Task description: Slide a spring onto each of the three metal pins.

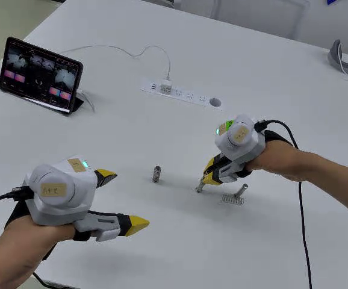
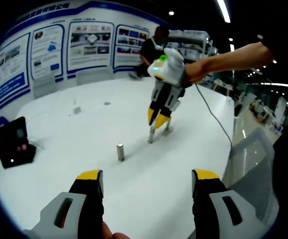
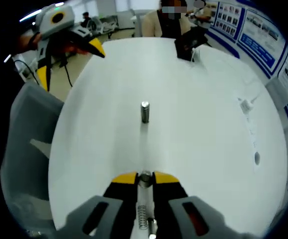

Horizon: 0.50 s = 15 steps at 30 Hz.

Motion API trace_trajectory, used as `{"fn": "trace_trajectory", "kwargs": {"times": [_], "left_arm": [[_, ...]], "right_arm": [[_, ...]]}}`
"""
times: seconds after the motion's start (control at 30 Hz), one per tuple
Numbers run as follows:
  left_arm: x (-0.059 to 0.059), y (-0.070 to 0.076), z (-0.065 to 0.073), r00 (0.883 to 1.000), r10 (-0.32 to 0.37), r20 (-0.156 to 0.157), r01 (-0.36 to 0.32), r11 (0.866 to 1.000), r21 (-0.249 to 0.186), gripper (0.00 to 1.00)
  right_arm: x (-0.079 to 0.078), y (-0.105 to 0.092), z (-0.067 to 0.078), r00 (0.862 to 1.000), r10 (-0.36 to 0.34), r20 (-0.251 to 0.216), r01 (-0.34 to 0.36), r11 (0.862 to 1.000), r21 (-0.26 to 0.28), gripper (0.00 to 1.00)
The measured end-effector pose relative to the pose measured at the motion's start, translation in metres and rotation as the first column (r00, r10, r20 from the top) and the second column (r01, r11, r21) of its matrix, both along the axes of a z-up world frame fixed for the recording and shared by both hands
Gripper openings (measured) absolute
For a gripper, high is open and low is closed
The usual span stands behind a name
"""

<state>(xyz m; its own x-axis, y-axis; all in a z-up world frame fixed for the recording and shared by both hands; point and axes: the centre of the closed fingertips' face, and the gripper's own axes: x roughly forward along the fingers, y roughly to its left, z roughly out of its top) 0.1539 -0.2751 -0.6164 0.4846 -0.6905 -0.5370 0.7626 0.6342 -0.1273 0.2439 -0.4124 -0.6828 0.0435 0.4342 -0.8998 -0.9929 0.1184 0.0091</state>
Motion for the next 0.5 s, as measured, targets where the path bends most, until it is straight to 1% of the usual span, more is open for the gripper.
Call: {"fn": "trace_trajectory", "kwargs": {"times": [0.27, 0.5], "left_arm": [[-0.001, 0.005, -0.001, 1.000, 0.011, -0.006, -0.011, 1.000, 0.002, 0.73], [0.000, 0.010, -0.004, 1.000, 0.020, -0.009, -0.020, 1.000, 0.005, 0.73]], "right_arm": [[0.000, 0.003, -0.011, 1.000, 0.020, -0.001, -0.020, 0.999, -0.026, 0.13], [0.000, 0.003, -0.019, 1.000, 0.023, -0.007, -0.023, 0.999, -0.037, 0.13]]}}
